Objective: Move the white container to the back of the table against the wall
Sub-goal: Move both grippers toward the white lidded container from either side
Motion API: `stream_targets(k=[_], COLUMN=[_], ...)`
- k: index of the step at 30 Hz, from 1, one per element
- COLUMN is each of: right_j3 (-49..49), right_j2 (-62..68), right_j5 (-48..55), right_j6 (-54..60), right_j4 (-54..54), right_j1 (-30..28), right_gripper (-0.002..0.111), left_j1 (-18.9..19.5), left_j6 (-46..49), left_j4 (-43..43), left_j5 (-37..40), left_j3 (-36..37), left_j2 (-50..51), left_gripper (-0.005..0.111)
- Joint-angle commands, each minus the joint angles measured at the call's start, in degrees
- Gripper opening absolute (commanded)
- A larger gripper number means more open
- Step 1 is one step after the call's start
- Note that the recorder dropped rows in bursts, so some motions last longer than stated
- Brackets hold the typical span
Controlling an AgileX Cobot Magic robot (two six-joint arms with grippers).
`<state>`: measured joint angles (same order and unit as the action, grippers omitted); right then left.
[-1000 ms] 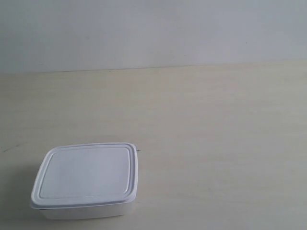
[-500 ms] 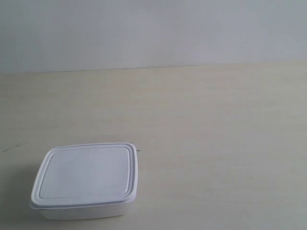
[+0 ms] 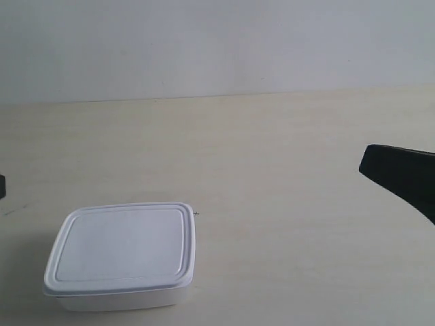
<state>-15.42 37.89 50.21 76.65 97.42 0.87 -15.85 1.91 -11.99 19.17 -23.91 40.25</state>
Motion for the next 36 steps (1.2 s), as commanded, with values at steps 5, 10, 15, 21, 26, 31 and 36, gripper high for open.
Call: stream_targets(k=[5,10,15,21,26,31,36], right_j3=[-0.6,-2.8,-6.6,-12.5,-17.3,-20.0,-20.5], right_j2=[12.4,18.3,22.7,29.3,37.7,44.8,48.8], right_j5=[0.9,-3.0,-12.2,-22.3,-30.4,-32.2,-32.1], right_j6=[8.7,10.7,10.9,11.4,12.2,14.8,14.8], right_j4=[2.5,2.5,2.5,2.5,2.5,2.5,2.5], right_j1=[0.4,6.8,16.0,28.4,38.2,44.1,46.8], right_gripper=[0.0,0.0,0.0,0.0,0.0,0.0,0.0], left_j1=[-8.5,-12.8,-14.1,-14.1,-14.1,-14.1,-14.2], left_j6=[2.4,-2.6,-5.2,-6.5,-6.5,-6.4,-6.4], left_j4=[-0.3,-0.8,-0.8,-0.7,-0.3,0.0,0.0], left_j5=[1.8,0.2,-0.7,3.0,4.3,7.8,7.3], left_j3=[-0.4,-0.4,-0.4,-0.4,0.9,0.9,0.9], left_j2=[9.1,15.6,19.4,19.8,19.8,19.8,20.1], left_gripper=[0.0,0.0,0.0,0.0,0.0,0.0,0.0])
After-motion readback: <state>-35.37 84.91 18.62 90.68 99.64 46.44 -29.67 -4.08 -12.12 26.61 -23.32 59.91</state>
